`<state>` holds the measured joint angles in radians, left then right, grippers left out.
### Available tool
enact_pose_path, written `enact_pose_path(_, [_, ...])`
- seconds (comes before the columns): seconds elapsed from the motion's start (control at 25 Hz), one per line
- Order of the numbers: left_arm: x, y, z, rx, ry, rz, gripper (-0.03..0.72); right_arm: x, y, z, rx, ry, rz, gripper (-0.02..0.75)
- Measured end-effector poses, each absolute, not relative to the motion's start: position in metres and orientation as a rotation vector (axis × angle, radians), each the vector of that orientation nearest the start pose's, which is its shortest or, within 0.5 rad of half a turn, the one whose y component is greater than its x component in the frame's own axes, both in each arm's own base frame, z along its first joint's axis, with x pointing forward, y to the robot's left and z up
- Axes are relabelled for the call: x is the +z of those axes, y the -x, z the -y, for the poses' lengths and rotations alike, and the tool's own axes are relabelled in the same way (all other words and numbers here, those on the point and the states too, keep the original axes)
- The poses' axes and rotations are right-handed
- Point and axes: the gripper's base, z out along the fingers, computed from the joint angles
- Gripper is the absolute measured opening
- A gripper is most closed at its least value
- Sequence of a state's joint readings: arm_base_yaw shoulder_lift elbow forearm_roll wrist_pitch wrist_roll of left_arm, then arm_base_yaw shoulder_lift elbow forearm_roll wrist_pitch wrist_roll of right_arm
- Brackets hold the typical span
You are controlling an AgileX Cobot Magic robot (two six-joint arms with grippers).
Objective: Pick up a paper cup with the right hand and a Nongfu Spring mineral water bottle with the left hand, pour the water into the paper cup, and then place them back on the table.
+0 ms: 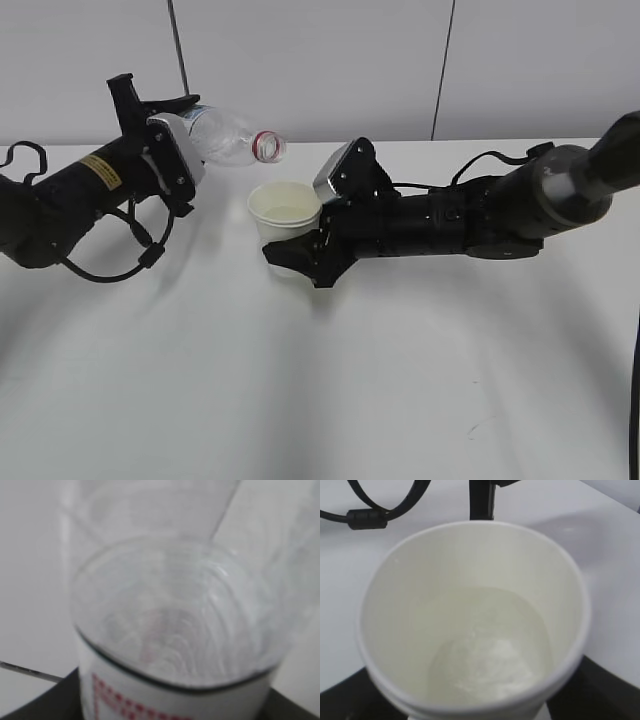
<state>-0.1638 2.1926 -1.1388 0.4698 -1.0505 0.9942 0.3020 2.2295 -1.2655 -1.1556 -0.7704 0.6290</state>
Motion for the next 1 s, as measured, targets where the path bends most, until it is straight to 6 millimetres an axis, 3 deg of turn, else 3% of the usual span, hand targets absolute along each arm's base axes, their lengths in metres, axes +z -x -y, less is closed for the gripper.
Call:
enact_pose_path(0.68, [0.132,-0.433,0.107,0.156,-0.755,-1.430,0.373,0.115,-0.417,-0.179,0.536,0.936,-1.695,0.522])
enact_pose_path(0.84, [0.127,-0.434,0.104,0.070,-0.655,-1.533,0.372,0.114,-0.424,-0.166,0.482,0.897,-1.709,0.522])
enact_pose_path(1.0, [0.127,-0.434,0.104,0.004,-0.581,-1.564,0.372,0.115,-0.435,-0.139,0.437,0.822,-1.731,0.522])
